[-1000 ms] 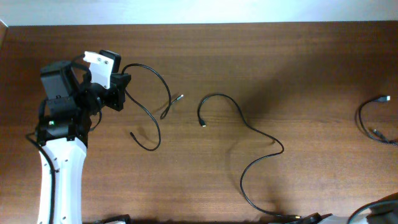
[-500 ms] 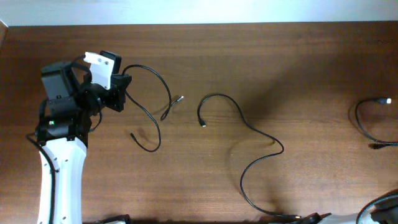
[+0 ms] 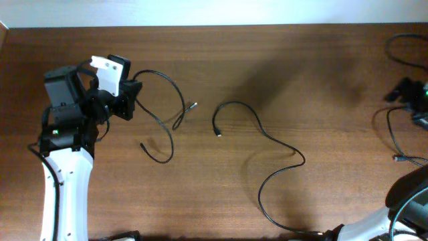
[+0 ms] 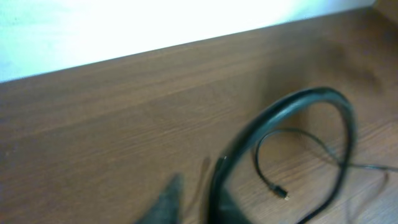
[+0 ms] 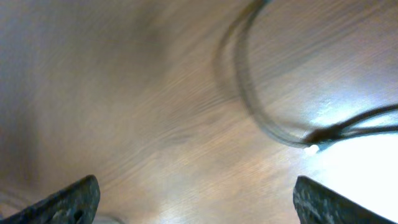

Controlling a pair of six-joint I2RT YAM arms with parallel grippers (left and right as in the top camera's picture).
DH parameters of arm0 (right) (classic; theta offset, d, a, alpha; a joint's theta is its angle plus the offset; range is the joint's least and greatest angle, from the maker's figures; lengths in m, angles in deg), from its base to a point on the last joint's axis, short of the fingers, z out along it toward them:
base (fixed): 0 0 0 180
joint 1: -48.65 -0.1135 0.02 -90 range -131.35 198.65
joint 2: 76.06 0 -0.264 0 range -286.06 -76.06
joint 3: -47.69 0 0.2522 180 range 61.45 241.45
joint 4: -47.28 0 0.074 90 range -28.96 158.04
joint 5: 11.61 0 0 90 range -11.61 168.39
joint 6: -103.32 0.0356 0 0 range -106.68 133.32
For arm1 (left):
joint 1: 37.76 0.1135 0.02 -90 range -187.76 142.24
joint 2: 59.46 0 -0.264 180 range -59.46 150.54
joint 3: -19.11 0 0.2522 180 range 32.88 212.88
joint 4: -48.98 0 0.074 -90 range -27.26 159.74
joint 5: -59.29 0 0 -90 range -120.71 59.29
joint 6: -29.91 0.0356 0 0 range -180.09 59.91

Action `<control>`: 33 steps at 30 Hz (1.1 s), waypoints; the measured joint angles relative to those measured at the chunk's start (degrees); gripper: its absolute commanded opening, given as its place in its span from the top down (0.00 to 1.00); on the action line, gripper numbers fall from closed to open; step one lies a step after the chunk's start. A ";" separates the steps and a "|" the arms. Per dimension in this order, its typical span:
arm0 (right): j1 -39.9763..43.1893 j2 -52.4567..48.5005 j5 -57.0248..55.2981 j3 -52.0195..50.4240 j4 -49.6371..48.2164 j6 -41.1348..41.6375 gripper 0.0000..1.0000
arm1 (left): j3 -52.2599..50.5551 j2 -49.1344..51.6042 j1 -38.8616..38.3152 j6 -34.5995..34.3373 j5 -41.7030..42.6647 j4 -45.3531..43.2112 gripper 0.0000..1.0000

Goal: Untangle cables

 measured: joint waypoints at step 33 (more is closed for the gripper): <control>-56.35 18.56 -14.29 -40.24 -14.08 49.70 0.96 | 0.00 0.00 0.66 0.20 -4.96 1.70 0.37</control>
